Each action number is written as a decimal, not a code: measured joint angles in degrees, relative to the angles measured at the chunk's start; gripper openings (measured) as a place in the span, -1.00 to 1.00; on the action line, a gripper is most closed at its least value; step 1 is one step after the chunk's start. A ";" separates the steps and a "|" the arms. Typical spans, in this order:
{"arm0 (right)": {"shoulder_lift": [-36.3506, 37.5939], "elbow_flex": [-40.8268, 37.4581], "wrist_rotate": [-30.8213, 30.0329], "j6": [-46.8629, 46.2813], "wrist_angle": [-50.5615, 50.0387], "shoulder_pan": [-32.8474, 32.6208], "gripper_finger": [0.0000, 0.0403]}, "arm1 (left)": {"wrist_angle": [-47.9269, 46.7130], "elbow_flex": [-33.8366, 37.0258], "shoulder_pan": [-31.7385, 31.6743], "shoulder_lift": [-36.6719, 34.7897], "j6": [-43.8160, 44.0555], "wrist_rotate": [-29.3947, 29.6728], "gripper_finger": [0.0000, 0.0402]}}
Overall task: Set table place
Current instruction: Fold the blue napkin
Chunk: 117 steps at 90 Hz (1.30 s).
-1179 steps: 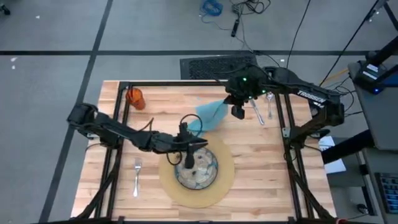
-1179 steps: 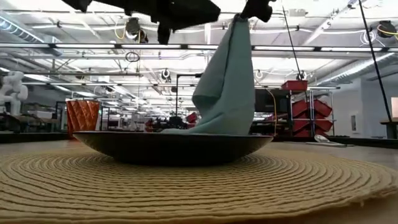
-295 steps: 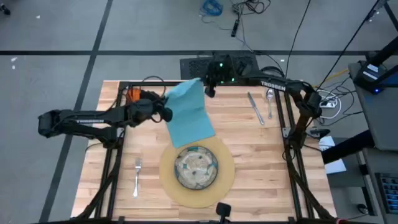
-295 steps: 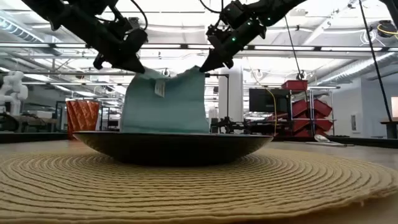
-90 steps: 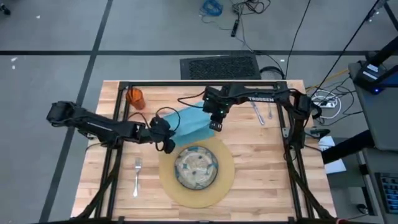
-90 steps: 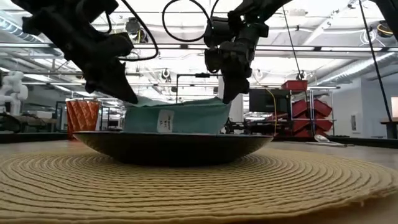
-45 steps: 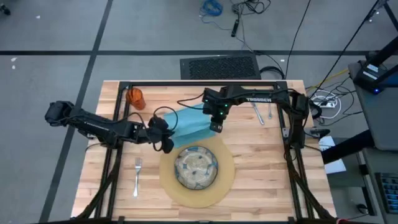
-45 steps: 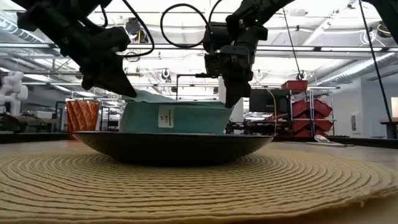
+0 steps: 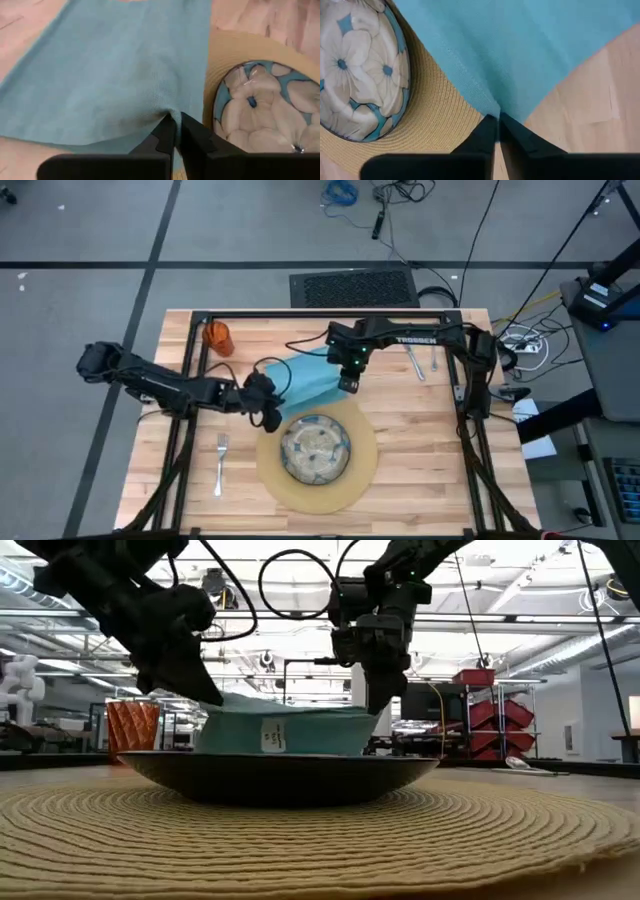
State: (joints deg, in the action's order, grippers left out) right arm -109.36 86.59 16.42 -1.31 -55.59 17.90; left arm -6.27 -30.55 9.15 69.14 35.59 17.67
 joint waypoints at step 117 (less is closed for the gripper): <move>-8.65 5.07 1.75 14.64 18.47 14.77 -0.33 | -6.58 -0.02 -27.86 0.33 -13.52 -5.90 -0.32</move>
State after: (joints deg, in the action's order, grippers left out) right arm -118.01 91.66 18.17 13.33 -37.12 32.67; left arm -12.85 -30.57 -18.71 69.47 22.07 11.77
